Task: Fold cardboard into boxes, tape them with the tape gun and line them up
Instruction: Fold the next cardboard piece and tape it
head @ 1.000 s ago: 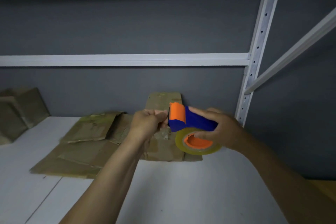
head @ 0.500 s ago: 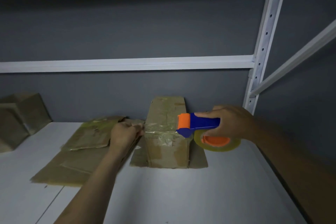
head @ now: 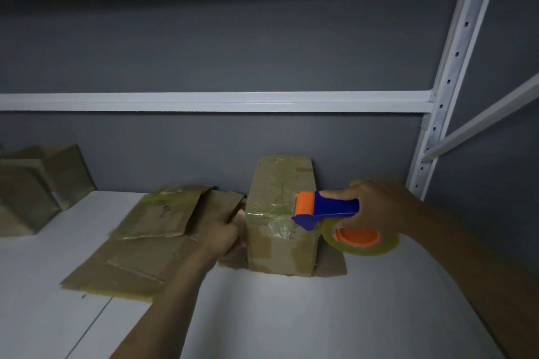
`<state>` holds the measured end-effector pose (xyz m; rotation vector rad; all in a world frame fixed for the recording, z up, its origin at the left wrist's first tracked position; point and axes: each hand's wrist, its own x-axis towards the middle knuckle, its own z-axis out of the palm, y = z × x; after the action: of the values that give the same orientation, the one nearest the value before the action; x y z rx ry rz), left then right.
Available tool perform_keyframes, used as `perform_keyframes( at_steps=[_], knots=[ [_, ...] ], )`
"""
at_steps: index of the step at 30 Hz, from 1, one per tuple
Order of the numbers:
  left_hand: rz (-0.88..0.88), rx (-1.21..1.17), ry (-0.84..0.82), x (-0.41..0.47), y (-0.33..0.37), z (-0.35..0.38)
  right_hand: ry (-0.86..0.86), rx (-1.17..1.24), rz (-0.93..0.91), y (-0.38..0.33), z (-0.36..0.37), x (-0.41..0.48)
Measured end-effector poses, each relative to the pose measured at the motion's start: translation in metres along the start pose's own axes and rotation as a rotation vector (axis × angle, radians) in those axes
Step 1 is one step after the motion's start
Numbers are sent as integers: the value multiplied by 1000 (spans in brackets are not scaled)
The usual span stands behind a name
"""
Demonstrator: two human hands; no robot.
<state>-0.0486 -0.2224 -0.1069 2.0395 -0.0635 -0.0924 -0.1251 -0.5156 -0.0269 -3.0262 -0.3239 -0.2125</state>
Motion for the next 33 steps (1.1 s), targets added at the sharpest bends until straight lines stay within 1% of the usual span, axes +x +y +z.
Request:
perform_keyframes(
  at_steps=[2,3,4,5,6,7,8,9,10,12,15,17,20,22,25,29,31,32,33],
  knots=[
    [136,5,146,-6,0,6,-1,-18,-9,-1,2,1],
    [231,-12,160,-11,3,9,-7,-19,-9,-2,3,1],
    [317,-6,97,-15,7,13,-13,-18,-8,-3,2,1],
    [359,74,12,-17,8,17,-17,-26,-8,-4,1,1],
    [400,232,-36,-18,8,19,-17,-39,-8,-3,1,2],
    [461,450,-9,-16,5,20,-11,-38,-7,-4,0,2],
    [562,665,43,-12,5,19,-3,-32,-8,-4,0,3],
    [632,826,57,-8,7,18,5,-21,-13,-6,1,5],
    [665,935,20,-7,11,21,4,-3,-14,-6,3,7],
    [688,1026,-62,-6,20,31,-6,17,-27,-7,6,11],
    [757,1001,-56,-3,23,40,-8,-1,-32,-6,1,9],
    [788,988,-49,1,16,36,-42,14,-36,-4,-3,6],
    [864,892,-49,10,6,24,-90,72,-5,0,-10,1],
    [872,857,-23,12,3,20,-103,69,27,9,-15,-5],
    [841,896,-35,12,5,21,-119,67,79,25,-16,-16],
    [879,971,-23,11,18,30,-56,50,68,24,6,-20],
    [914,993,-69,11,21,37,-16,34,54,21,18,-21],
    [898,987,-101,12,21,42,0,23,49,21,22,-21],
    [893,968,-99,11,22,47,15,11,43,22,25,-21]
  ],
)
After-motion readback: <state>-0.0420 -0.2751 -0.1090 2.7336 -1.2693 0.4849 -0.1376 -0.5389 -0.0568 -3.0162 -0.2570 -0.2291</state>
